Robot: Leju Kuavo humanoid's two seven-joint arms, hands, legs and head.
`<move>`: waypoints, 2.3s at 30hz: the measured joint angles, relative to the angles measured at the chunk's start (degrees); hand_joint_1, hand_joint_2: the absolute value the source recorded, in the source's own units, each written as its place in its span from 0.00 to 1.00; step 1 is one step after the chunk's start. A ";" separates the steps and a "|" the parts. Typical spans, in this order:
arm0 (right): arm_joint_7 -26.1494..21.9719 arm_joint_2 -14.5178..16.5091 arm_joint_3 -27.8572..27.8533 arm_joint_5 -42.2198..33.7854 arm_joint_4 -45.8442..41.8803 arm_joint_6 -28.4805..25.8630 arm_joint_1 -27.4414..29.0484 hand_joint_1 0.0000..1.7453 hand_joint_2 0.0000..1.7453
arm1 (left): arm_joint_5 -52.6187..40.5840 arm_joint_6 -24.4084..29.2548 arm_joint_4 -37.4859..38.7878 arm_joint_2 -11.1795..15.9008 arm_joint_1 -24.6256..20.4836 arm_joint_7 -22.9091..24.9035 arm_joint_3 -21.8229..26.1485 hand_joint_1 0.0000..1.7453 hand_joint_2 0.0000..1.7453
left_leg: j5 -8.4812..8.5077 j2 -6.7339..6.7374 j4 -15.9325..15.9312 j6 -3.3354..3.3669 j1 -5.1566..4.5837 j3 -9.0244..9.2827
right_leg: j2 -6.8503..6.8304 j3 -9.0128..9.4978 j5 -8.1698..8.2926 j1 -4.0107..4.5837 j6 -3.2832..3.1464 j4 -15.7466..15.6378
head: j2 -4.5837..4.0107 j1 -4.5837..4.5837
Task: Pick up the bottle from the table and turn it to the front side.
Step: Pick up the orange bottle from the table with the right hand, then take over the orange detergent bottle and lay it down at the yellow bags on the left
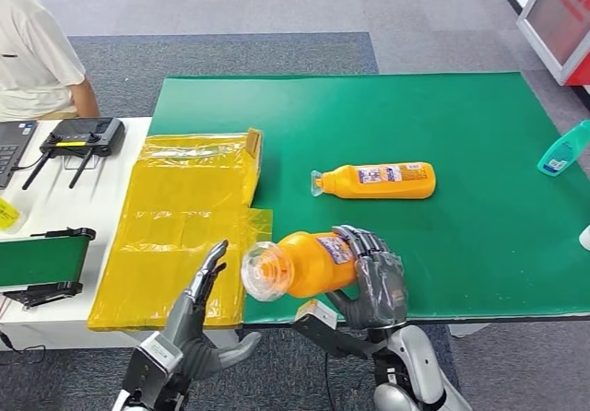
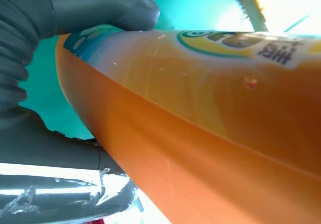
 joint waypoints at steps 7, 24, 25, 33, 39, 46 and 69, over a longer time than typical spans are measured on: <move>-1.04 2.88 -0.30 -2.87 -2.89 0.01 2.24 1.00 1.00 | -6.44 3.37 -1.15 -0.07 -0.88 1.52 -2.04 0.00 1.00 | -0.01 0.00 0.00 0.00 0.00 -0.01 | 0.00 -0.01 -0.01 0.00 0.00 0.00 | 0.00 0.01; -1.30 5.73 1.96 -1.89 -6.08 -1.62 4.64 1.00 1.00 | -8.91 11.11 -2.85 0.22 -2.34 -0.35 -4.07 0.00 1.00 | 0.00 0.00 0.00 0.00 0.00 -0.02 | 0.00 -0.02 0.00 0.00 0.00 0.00 | 0.00 0.01; -1.17 5.88 2.35 -2.14 -6.08 -1.61 4.63 1.00 1.00 | -8.15 11.27 -2.90 0.17 -2.65 -0.49 -4.18 0.00 1.00 | 0.00 0.00 0.00 0.00 0.00 -0.02 | 0.00 -0.02 0.00 0.00 0.00 0.00 | 0.00 0.01; -1.68 6.29 4.63 -4.55 -5.60 -1.75 4.09 1.00 1.00 | -4.57 11.49 -2.92 -0.09 -4.95 -1.47 -5.78 0.00 1.00 | 0.01 0.00 0.00 -0.01 0.00 -0.02 | 0.00 -0.01 0.02 0.00 -0.01 0.00 | 0.00 0.01; -1.97 6.29 5.34 -6.35 -3.90 -1.83 3.55 1.00 1.00 | -1.93 9.80 -2.92 -0.07 -6.18 -1.76 -7.40 0.00 1.00 | 0.01 0.00 0.00 -0.01 0.00 -0.03 | 0.00 -0.02 0.02 0.00 -0.01 0.00 | 0.00 0.00; -2.10 6.30 6.02 -7.09 -2.03 -1.83 2.74 1.00 1.00 | -1.41 8.68 -2.87 0.08 -7.88 -2.37 -9.10 0.00 1.00 | 0.02 0.00 0.00 -0.02 0.00 -0.04 | 0.00 -0.03 0.02 0.00 -0.01 0.00 | 0.00 0.00; -2.56 6.29 7.22 -6.58 -3.03 -3.26 2.25 1.00 1.00 | -5.83 9.03 -1.94 1.05 -12.57 -0.54 -15.68 0.00 1.00 | 0.03 0.00 0.00 -0.03 0.00 -0.04 | 0.01 -0.05 0.04 0.00 -0.01 0.00 | 0.00 0.00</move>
